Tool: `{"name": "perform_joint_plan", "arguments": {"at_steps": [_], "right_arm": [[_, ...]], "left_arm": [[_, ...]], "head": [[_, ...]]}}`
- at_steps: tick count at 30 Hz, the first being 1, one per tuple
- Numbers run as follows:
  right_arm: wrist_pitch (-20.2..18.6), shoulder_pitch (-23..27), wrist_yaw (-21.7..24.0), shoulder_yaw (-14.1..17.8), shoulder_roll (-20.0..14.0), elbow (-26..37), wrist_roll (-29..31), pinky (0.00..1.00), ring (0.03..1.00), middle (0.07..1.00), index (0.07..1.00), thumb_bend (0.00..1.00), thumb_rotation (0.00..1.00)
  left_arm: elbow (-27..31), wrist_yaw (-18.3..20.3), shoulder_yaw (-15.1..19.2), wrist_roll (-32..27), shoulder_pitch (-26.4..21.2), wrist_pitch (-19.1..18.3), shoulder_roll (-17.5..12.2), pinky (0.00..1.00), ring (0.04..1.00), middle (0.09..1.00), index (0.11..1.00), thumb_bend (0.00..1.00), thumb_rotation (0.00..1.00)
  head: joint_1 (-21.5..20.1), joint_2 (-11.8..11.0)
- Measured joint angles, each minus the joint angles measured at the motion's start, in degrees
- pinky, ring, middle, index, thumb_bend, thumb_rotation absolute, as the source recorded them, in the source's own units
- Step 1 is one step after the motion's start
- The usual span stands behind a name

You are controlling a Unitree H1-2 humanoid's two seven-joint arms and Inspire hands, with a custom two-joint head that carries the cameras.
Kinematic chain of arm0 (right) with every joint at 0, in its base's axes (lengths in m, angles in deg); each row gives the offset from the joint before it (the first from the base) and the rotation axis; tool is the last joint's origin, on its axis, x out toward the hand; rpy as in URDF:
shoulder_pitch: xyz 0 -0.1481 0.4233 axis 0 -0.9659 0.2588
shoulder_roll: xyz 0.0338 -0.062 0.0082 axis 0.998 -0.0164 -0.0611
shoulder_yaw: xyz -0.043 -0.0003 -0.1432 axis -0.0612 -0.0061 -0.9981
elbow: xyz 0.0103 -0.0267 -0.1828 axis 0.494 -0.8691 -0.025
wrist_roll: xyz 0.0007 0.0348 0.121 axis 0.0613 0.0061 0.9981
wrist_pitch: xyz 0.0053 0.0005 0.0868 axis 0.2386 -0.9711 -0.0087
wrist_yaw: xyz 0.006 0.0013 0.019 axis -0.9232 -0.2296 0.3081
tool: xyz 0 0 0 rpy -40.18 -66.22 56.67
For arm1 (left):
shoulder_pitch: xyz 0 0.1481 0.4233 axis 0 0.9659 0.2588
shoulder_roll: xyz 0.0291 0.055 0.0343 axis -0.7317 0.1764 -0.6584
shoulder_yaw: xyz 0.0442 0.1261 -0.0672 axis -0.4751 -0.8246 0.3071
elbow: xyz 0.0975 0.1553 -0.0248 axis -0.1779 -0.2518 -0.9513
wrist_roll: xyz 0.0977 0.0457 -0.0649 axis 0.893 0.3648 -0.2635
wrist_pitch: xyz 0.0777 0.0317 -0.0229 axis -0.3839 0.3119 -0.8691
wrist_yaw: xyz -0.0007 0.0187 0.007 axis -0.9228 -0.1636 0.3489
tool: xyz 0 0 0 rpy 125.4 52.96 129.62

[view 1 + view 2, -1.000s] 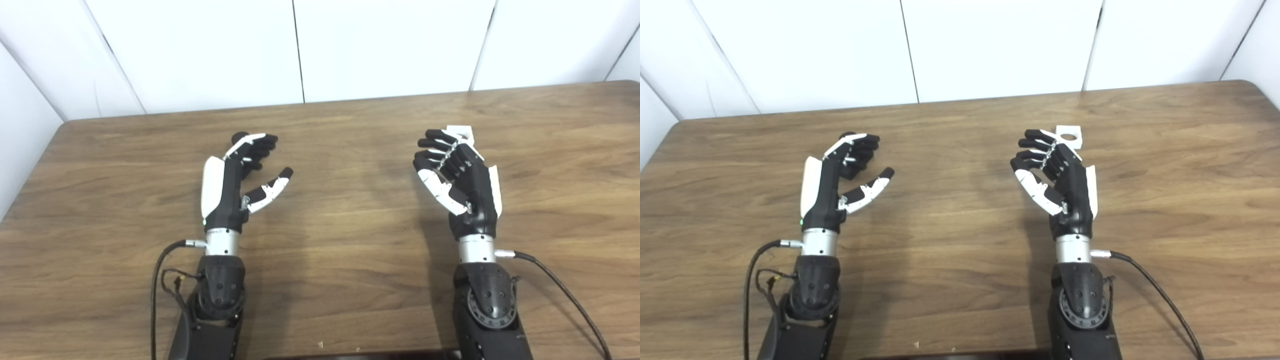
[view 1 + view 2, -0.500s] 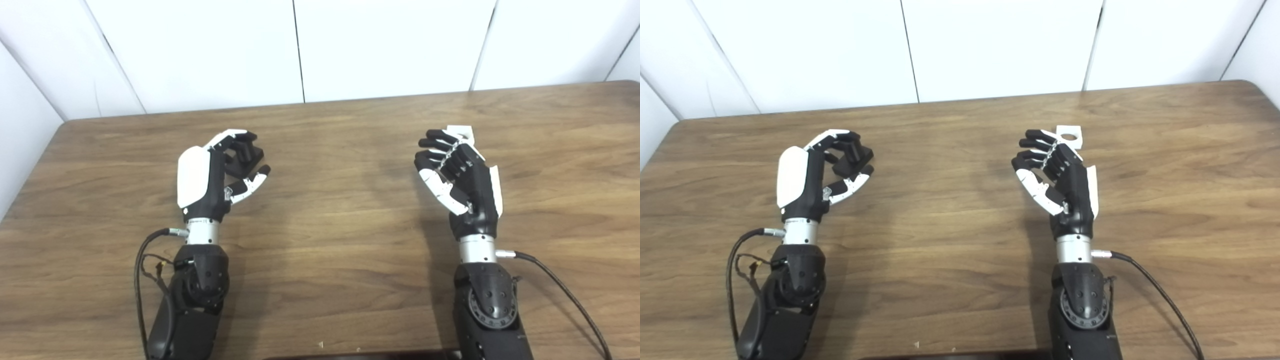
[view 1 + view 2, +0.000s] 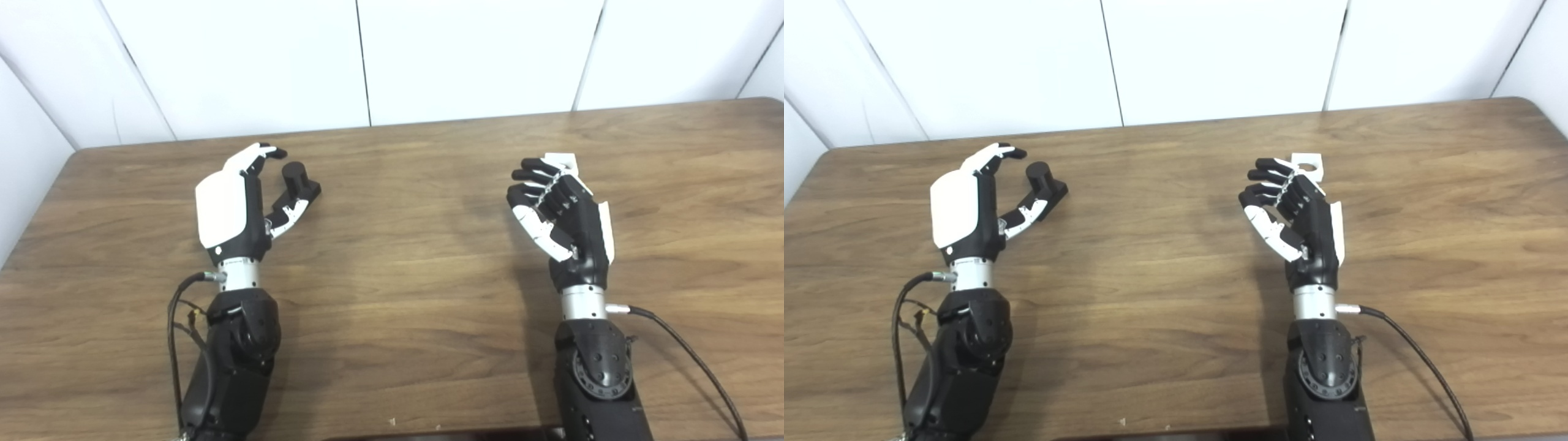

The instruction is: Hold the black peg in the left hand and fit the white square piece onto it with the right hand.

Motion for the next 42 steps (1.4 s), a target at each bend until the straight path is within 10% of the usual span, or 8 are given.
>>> {"name": "perform_joint_plan", "arguments": {"at_steps": [13, 27, 42], "right_arm": [[0.0, 0.1, 0.0, 0.0, 0.0, 0.0, 0.0, 0.5, 0.559, 0.621, 0.645, 0.46, 0.2], [0.1, 0.1, 0.0, 0.0, 0.1, 0.0, -0.1, 0.49, 0.559, 0.623, 0.643, 0.46, 0.21], [-0.1, -0.3, 0.0, 0.0, 0.2, 0.4, -0.4, 0.49, 0.561, 0.626, 0.647, 0.45, 0.2]], "left_arm": [[-4.2, 1.2, -0.7, 1.5, -2.4, -8.8, -0.3, 0.93, 1.0, 0.997, 0.791, 0.85, 0.6], [-6.1, 4.8, -2.5, -0.2, -4.7, -13.0, -0.8, 0.94, 1.0, 1.0, 0.733, 0.95, 0.68], [-8.5, 4.1, -2.5, -4.4, -4.7, -12.9, -0.1, 0.95, 1.0, 1.0, 0.67, 0.86, 0.64]], "head": [[-0.4, 0.0], [-0.6, 0.1], [-0.3, 0.9]]}}
